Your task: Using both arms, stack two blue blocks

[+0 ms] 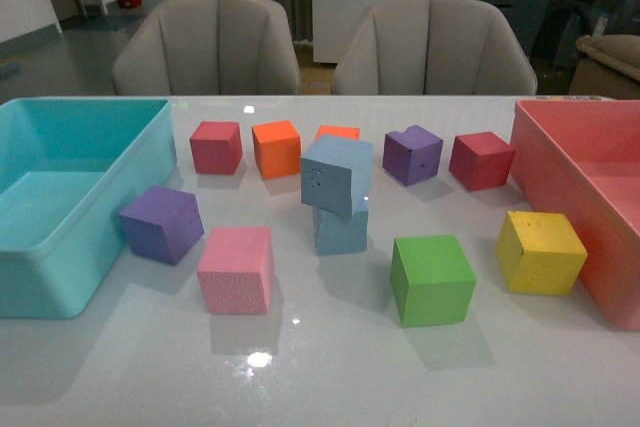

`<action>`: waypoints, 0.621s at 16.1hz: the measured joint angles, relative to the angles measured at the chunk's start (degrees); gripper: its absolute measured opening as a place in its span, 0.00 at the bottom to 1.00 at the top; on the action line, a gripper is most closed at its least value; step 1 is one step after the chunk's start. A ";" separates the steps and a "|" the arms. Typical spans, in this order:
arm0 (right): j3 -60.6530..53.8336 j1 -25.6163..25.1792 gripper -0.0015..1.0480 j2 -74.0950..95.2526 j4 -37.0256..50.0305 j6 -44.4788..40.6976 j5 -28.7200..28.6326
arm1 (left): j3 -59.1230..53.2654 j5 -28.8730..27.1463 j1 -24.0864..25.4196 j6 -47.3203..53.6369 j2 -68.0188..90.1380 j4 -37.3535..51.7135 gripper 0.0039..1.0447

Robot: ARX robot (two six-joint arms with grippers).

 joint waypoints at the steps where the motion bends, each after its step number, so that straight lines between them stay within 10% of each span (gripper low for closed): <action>1: 0.00 0.00 0.94 0.00 0.04 0.00 0.00 | 0.00 0.00 0.00 0.00 0.00 -0.22 0.01; 4: 0.00 0.00 0.94 0.00 0.02 0.00 0.00 | 0.00 0.02 0.00 0.00 0.00 -0.22 0.19; 10: 0.00 0.00 0.94 0.00 0.02 0.00 0.00 | 0.00 0.02 0.00 0.00 0.00 -0.20 0.94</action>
